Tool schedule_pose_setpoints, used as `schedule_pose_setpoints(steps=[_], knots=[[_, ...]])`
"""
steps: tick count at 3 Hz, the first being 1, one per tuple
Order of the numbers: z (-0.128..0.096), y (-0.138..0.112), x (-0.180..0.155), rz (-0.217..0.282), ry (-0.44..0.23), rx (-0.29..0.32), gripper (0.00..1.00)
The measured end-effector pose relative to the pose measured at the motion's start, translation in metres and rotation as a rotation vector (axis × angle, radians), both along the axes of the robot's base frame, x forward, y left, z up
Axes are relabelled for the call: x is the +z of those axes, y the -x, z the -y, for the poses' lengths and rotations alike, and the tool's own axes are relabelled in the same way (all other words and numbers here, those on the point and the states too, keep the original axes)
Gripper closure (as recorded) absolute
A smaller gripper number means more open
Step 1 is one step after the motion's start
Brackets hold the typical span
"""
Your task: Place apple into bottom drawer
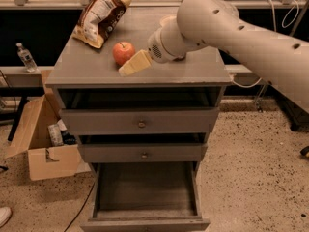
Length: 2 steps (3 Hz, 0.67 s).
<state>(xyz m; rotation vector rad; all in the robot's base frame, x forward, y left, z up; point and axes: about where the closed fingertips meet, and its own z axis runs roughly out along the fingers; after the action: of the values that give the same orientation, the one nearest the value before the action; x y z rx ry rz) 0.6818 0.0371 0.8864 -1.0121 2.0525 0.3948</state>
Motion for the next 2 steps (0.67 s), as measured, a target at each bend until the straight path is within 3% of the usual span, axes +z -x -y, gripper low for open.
schedule_pose_setpoints(steps=[2], knots=[[-0.030, -0.041, -0.018, 0.027, -0.052, -0.018, 0.00]])
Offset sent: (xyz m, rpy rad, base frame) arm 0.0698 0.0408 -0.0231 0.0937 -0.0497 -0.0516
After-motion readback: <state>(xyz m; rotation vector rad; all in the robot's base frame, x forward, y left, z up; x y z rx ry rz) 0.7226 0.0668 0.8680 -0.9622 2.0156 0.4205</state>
